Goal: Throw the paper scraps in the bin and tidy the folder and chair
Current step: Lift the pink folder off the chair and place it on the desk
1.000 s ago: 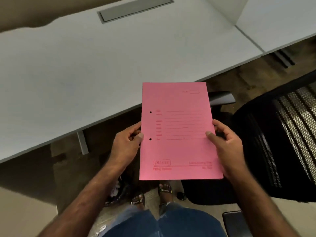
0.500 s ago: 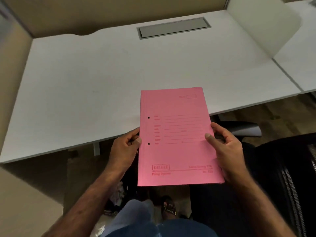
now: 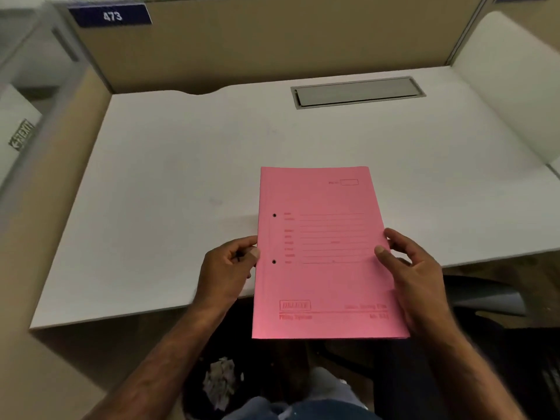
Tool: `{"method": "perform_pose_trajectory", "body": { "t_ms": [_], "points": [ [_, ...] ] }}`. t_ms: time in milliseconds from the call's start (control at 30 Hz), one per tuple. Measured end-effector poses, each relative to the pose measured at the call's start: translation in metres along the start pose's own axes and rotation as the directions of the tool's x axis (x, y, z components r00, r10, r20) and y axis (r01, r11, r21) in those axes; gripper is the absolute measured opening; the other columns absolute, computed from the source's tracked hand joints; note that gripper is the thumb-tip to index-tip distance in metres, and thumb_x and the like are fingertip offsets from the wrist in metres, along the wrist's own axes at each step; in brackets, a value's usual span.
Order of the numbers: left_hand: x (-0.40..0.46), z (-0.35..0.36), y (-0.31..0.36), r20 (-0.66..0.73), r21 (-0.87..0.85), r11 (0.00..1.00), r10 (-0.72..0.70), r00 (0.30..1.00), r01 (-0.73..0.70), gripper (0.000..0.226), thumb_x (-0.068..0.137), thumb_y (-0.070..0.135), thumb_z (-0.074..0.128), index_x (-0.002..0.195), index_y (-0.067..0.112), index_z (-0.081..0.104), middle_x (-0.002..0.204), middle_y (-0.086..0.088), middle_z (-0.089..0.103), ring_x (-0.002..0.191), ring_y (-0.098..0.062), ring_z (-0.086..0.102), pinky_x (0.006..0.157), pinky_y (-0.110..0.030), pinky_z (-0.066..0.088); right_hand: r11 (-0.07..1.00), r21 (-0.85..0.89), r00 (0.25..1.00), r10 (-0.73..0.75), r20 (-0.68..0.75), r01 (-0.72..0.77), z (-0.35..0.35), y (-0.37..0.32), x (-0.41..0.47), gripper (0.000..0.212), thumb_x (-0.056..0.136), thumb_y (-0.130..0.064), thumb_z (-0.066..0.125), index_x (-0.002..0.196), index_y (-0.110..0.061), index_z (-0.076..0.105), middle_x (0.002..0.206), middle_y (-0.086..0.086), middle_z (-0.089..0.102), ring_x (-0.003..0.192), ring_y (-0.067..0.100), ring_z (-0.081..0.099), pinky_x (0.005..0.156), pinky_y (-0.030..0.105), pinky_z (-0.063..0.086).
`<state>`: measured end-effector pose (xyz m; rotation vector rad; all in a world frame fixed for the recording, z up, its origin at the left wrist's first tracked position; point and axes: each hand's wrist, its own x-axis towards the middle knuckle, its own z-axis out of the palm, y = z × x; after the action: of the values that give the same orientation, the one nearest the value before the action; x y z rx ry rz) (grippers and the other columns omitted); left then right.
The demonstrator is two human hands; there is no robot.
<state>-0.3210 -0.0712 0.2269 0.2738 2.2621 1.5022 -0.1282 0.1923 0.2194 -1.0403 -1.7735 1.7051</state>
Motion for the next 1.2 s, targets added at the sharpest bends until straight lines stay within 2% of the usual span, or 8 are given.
{"method": "perform_pose_trajectory", "body": {
  "t_ms": [200, 367, 633, 767, 900, 1000, 1067, 1200],
  "points": [
    [0.029, -0.014, 0.006, -0.018, -0.026, 1.0, 0.007, 1.0, -0.008, 0.027, 0.101, 0.029, 0.069, 0.126, 0.038, 0.074, 0.093, 0.024, 0.078, 0.084, 0.001, 0.07, 0.061, -0.008, 0.055, 1.0, -0.011, 1.0, -0.02, 0.011, 0.02, 0.029, -0.005, 0.023, 0.041, 0.098, -0.031, 0.077, 0.136, -0.042, 0.069, 0.113, -0.033, 0.071, 0.089, 0.005, 0.078, 0.06, 0.017, 0.06],
    [0.058, -0.021, 0.013, -0.056, -0.036, 0.999, -0.001, 0.998, -0.001, 0.029, 0.1, 0.027, 0.069, 0.128, 0.034, 0.074, 0.097, 0.014, 0.08, 0.074, -0.005, 0.07, 0.061, -0.012, 0.054, 0.999, -0.036, 0.999, -0.037, 0.033, 0.038, 0.05, -0.019, 0.057, 0.041, 0.098, -0.031, 0.076, 0.136, -0.044, 0.068, 0.115, -0.035, 0.07, 0.086, 0.004, 0.078, 0.059, 0.016, 0.059],
    [0.133, -0.024, 0.018, -0.078, -0.071, 0.997, -0.024, 0.997, 0.018, 0.03, 0.099, 0.02, 0.072, 0.127, 0.03, 0.075, 0.08, 0.025, 0.077, 0.071, 0.006, 0.068, 0.06, -0.009, 0.054, 0.991, -0.119, 0.995, -0.049, 0.082, 0.059, 0.093, -0.033, 0.137, 0.043, 0.097, -0.031, 0.078, 0.136, -0.045, 0.067, 0.118, -0.036, 0.069, 0.084, 0.011, 0.076, 0.066, 0.022, 0.062],
    [0.181, -0.023, 0.024, -0.079, -0.101, 0.994, -0.054, 0.995, 0.045, 0.033, 0.098, 0.018, 0.073, 0.127, 0.032, 0.074, 0.1, 0.02, 0.081, 0.085, 0.003, 0.074, 0.067, -0.014, 0.059, 0.984, -0.166, 0.994, -0.045, 0.104, 0.062, 0.119, -0.036, 0.193, 0.044, 0.096, -0.029, 0.079, 0.134, -0.046, 0.067, 0.119, -0.028, 0.071, 0.078, 0.005, 0.071, 0.063, 0.017, 0.057],
    [0.237, -0.026, 0.027, -0.12, -0.081, 0.995, -0.07, 0.99, 0.061, 0.033, 0.096, 0.017, 0.075, 0.127, 0.03, 0.075, 0.103, 0.017, 0.082, 0.087, -0.004, 0.077, 0.073, -0.016, 0.063, 0.962, -0.25, 0.986, -0.073, 0.148, 0.109, 0.151, -0.04, 0.252, 0.049, 0.095, -0.03, 0.079, 0.138, -0.046, 0.062, 0.126, -0.02, 0.068, 0.09, 0.005, 0.069, 0.075, 0.023, 0.055],
    [0.28, -0.025, 0.027, -0.157, -0.083, 0.994, -0.09, 0.984, 0.077, 0.033, 0.095, 0.015, 0.077, 0.126, 0.026, 0.076, 0.1, 0.014, 0.082, 0.081, -0.002, 0.076, 0.073, -0.013, 0.061, 0.943, -0.299, 0.98, -0.099, 0.175, 0.149, 0.177, -0.04, 0.298, 0.053, 0.095, -0.03, 0.078, 0.144, -0.039, 0.059, 0.13, -0.017, 0.064, 0.098, 0.004, 0.067, 0.076, 0.019, 0.051],
    [0.308, -0.022, 0.026, -0.179, -0.096, 0.99, -0.117, 0.977, 0.101, 0.033, 0.095, 0.013, 0.076, 0.126, 0.024, 0.076, 0.099, 0.01, 0.083, 0.082, -0.005, 0.077, 0.078, -0.02, 0.064, 0.926, -0.336, 0.974, -0.11, 0.198, 0.172, 0.194, -0.038, 0.327, 0.056, 0.096, -0.03, 0.078, 0.148, -0.033, 0.058, 0.133, -0.013, 0.061, 0.103, 0.003, 0.065, 0.077, 0.016, 0.049],
    [0.36, -0.017, 0.023, -0.209, -0.098, 0.984, -0.166, 0.964, 0.148, 0.032, 0.097, 0.009, 0.074, 0.129, 0.013, 0.074, 0.105, -0.006, 0.082, 0.094, -0.03, 0.078, 0.09, -0.048, 0.066, 0.914, -0.357, 0.966, -0.115, 0.231, 0.194, 0.225, -0.031, 0.374, 0.057, 0.097, -0.03, 0.077, 0.15, -0.027, 0.056, 0.136, -0.006, 0.06, 0.109, 0.014, 0.064, 0.086, 0.019, 0.052]
  ]
}}
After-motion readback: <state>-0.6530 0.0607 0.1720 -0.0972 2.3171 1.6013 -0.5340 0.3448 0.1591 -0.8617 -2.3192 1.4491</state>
